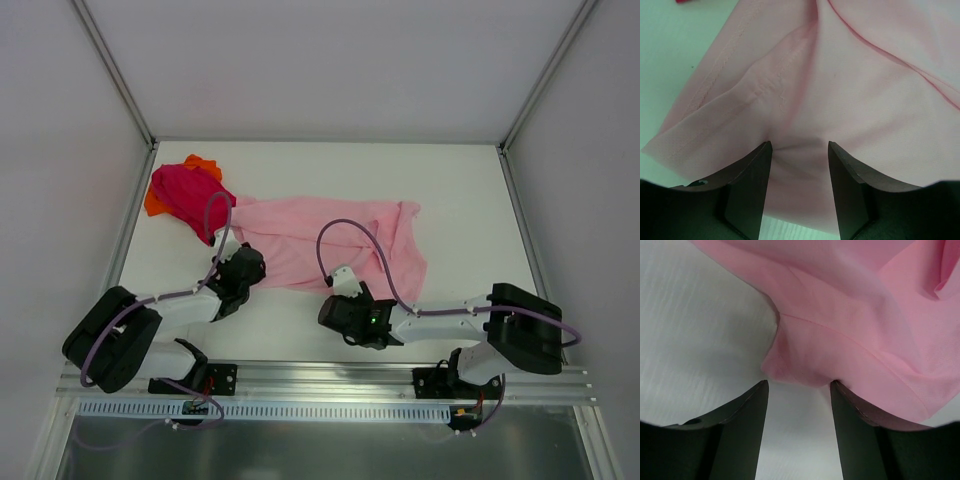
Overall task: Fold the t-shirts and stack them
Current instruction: Fold the flattened tshirt in 1/3 of the way, then grap the side of the flattened tshirt closest away from the robot with both arms
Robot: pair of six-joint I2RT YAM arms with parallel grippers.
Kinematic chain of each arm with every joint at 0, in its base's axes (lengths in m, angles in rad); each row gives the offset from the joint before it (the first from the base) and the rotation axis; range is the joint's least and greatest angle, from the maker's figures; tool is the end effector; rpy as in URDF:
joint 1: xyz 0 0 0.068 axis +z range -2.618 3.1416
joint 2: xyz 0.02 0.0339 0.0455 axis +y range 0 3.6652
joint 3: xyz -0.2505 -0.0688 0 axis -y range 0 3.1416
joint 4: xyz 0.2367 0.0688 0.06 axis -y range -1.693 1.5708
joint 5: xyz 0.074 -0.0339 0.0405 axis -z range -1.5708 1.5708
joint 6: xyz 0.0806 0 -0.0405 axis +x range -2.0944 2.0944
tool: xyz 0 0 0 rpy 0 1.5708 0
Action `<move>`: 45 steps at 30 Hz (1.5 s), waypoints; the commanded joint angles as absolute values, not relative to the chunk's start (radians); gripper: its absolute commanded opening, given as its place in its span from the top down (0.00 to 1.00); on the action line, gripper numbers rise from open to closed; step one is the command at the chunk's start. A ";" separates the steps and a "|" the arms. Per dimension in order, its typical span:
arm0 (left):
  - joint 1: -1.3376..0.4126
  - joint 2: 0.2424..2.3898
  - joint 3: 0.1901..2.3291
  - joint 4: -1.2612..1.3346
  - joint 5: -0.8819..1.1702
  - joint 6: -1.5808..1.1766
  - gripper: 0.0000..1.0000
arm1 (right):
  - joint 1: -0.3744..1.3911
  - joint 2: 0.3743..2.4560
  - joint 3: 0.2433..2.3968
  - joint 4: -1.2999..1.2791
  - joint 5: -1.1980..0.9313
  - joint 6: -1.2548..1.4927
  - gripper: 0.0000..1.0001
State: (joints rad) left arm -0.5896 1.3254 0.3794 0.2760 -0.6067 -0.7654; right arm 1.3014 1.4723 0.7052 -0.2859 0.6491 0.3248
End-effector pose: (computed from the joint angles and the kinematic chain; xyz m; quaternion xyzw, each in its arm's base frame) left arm 0.2385 -0.1042 0.1125 -0.2050 0.8444 -0.0509 0.4923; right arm 0.1204 0.2529 0.1216 -0.3577 0.8474 -0.0356 0.3907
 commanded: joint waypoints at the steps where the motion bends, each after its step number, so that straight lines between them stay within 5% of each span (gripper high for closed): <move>1: -0.594 1.267 0.313 0.339 -0.614 -0.840 0.50 | 1.305 1.444 0.721 -0.244 0.710 0.362 0.43; 10: -0.621 1.162 0.336 0.031 -0.747 -1.023 0.55 | 1.307 1.351 0.683 -0.247 0.713 0.361 0.43; 21: -0.670 1.144 0.349 0.325 -0.646 -0.758 0.39 | 1.308 1.447 0.724 -0.218 0.680 0.331 0.44; 32: -0.804 1.126 0.437 0.006 -0.986 -1.031 0.45 | 1.315 1.364 0.664 -0.210 0.687 0.339 0.44; 39: -0.940 1.072 0.476 -0.444 -1.134 -1.411 0.44 | 1.324 1.355 0.657 -0.201 0.686 0.341 0.44; 45: -0.946 1.066 0.420 -0.403 -1.114 -1.473 0.42 | 1.339 1.333 0.650 -0.215 0.692 0.348 0.44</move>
